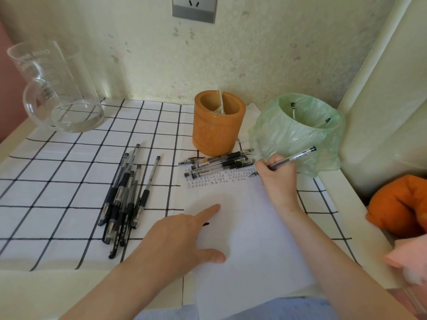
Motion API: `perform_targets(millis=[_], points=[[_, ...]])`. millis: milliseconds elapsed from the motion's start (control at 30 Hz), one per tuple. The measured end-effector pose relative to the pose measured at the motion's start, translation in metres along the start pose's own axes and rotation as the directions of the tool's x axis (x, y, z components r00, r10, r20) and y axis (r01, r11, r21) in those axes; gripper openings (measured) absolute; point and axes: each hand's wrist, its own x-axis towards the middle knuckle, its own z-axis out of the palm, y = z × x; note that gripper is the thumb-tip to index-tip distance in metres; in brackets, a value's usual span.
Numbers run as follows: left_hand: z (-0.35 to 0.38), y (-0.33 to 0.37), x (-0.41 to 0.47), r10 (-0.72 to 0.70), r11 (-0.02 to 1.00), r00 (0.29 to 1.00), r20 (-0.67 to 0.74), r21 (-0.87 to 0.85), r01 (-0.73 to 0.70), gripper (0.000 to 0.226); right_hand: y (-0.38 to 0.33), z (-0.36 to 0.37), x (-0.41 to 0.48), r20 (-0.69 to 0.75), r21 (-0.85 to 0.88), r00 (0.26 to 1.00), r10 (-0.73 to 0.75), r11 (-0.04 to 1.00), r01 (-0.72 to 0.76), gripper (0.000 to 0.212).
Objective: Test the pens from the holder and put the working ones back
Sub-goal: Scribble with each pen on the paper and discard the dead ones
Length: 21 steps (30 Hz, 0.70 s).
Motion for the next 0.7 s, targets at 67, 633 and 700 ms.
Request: perform_targets(millis=[67, 633, 700], points=[[0.0, 0.0, 0.0001, 0.002, 1.0, 1.0, -0.004, 0.002, -0.002, 0.087, 0.0006, 0.0001, 0.0, 0.005, 0.009, 1.0, -0.003, 1.0, 0.003, 0.036], [0.0015, -0.001, 0.0017, 0.018, 1.0, 1.0, -0.011, 0.01, -0.018, 0.087, 0.0028, 0.0016, 0.0, 0.03, -0.028, 0.998, -0.06, 0.998, 0.061, 0.04], [0.0016, -0.0011, 0.0011, 0.021, 1.0, 1.0, -0.013, 0.012, -0.021, 0.088, 0.0028, 0.0021, -0.0001, 0.022, -0.023, 0.998, -0.067, 0.997, 0.068, 0.041]])
